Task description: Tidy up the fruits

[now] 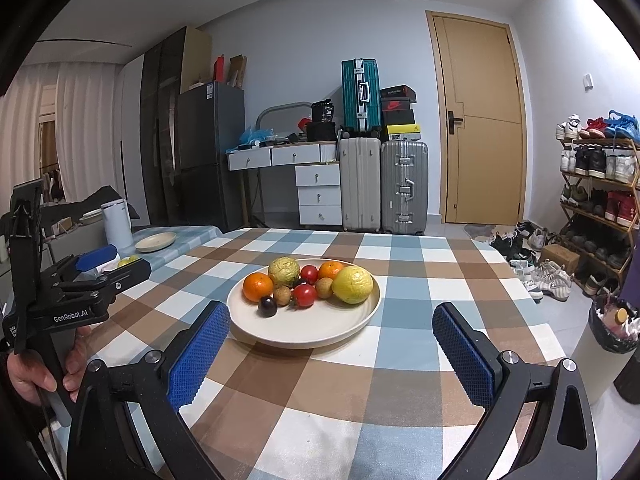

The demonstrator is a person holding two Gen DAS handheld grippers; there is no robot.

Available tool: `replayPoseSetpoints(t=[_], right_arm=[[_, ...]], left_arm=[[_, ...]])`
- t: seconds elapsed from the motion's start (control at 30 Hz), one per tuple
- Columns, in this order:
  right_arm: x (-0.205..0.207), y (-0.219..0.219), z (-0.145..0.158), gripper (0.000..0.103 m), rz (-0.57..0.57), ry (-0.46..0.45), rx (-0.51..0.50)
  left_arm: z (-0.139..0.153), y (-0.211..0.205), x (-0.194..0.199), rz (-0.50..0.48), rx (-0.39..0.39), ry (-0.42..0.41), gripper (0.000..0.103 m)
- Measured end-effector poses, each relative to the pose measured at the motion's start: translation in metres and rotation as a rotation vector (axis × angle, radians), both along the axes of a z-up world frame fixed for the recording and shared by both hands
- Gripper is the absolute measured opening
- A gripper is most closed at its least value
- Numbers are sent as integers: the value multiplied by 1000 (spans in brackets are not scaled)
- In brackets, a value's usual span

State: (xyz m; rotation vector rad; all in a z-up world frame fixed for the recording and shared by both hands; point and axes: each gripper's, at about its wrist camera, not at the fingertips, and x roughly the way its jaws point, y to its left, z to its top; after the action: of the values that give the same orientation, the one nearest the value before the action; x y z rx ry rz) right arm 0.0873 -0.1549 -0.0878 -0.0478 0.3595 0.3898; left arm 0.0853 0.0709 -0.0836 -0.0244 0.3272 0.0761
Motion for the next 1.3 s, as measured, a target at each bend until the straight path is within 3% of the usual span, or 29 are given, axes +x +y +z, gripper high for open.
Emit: replayPoseSetpoints(t=[1.3], right_arm=[[-2,2,-1,103,3,-13,-12]], left_arm=[[-3,-1,0,13,3,1,102]])
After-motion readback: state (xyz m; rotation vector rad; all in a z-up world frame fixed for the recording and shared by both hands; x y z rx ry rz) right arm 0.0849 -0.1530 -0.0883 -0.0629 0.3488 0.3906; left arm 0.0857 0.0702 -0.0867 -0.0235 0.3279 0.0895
